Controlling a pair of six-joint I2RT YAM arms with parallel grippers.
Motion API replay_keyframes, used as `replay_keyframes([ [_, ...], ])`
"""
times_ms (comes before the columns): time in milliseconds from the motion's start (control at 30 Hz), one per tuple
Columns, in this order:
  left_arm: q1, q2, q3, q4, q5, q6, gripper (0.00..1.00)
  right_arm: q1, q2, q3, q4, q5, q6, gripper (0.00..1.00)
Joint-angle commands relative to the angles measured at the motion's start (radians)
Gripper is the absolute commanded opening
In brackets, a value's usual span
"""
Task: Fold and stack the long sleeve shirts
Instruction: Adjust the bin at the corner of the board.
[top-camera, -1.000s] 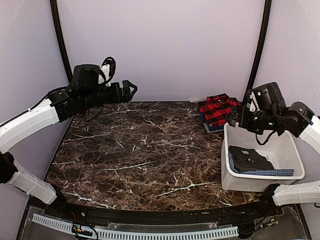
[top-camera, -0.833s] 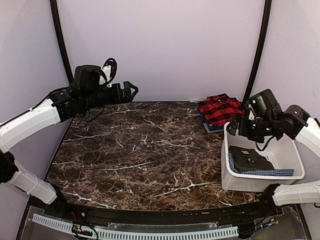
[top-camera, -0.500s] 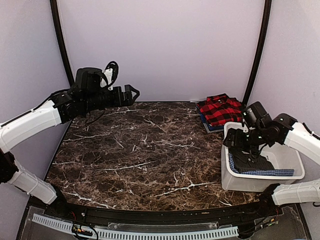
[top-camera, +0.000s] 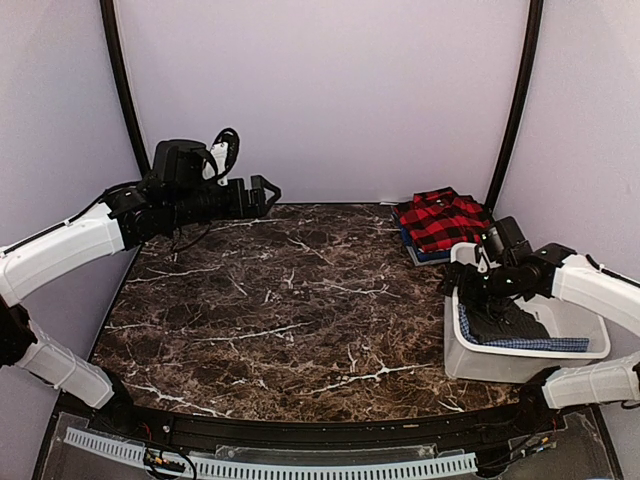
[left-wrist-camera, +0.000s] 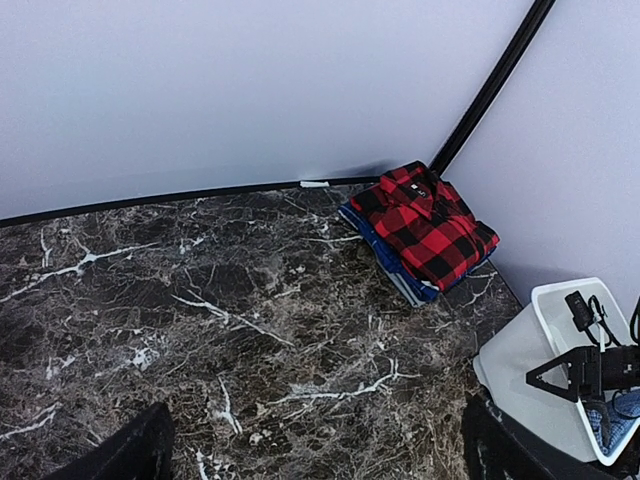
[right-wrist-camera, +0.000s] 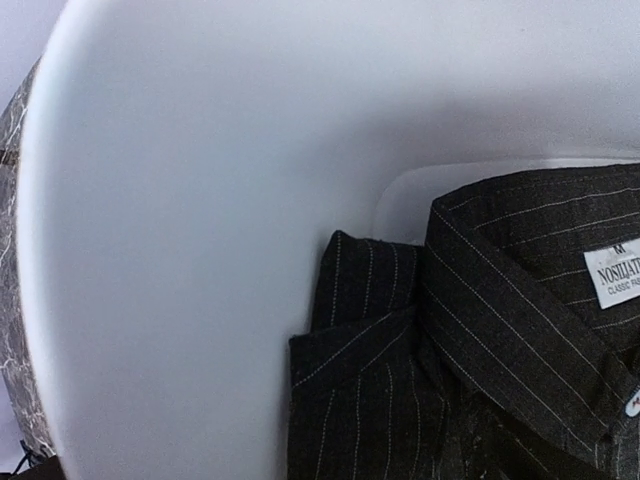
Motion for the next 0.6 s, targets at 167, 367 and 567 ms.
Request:
replay_keyframes([
  [167,0.010,-0.032,-0.017,0.033,0.022,-0.010,0.99,-0.049,0.050,-0.120,0.086,0.030,0.050,0.94],
  [367,0.012,-0.031,-0.016,0.036,0.028,-0.009,0.99,-0.056,0.047,-0.161,0.117,0.036,0.059,0.74],
  [567,0.013,-0.034,-0.016,0.035,0.027,-0.012,0.99,-0.059,0.018,-0.141,0.118,0.048,0.035,0.34],
])
